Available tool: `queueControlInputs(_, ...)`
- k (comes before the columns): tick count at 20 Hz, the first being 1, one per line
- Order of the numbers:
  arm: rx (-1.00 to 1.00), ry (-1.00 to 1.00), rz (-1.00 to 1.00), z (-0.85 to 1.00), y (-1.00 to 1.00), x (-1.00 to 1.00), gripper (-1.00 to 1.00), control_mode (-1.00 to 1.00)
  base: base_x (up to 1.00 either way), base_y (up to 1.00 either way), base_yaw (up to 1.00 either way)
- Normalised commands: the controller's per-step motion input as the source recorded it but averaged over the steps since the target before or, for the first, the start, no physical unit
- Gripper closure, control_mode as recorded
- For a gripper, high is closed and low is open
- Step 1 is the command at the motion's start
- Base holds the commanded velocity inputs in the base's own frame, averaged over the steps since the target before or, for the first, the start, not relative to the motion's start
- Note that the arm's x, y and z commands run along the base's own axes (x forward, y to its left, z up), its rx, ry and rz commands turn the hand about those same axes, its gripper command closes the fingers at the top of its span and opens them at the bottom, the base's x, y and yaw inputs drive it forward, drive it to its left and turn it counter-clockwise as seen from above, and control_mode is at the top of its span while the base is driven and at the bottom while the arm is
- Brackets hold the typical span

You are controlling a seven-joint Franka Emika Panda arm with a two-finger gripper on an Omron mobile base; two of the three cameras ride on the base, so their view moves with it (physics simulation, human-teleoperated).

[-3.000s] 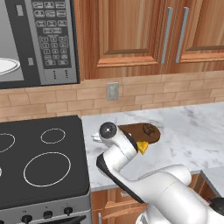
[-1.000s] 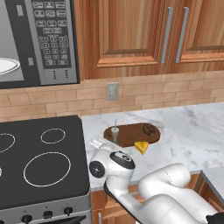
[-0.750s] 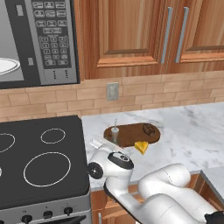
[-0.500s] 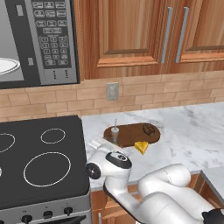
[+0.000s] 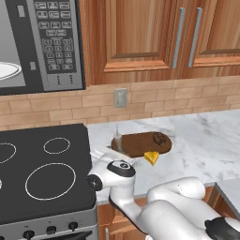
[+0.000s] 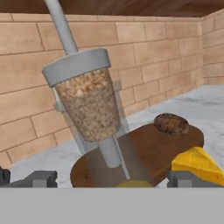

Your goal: Retrieve the reheated potato from the microwave, then place the potato, cheese, and condiment on the cutting board.

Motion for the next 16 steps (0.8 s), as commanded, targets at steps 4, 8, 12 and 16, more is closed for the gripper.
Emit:
queueControlInputs(4,-0.08,0.02,0.0,0.0,0.0,0.03,-1.0,-1.0,0.0,0.0,0.0)
queueControlInputs(8,-0.07,0.0,0.0,0.0,-0.02,-0.05,-1.0,-1.0,0.0,0.0,0.0)
queueControlInputs(12,-0.07,0.0,-0.01,0.0,-0.13,-0.18,-1.0,-1.0,0.0,0.0,0.0)
queueControlInputs(16,-0.08,0.0,-0.01,0.0,-0.16,-0.17,-1.0,-1.0,0.0,0.0,0.0)
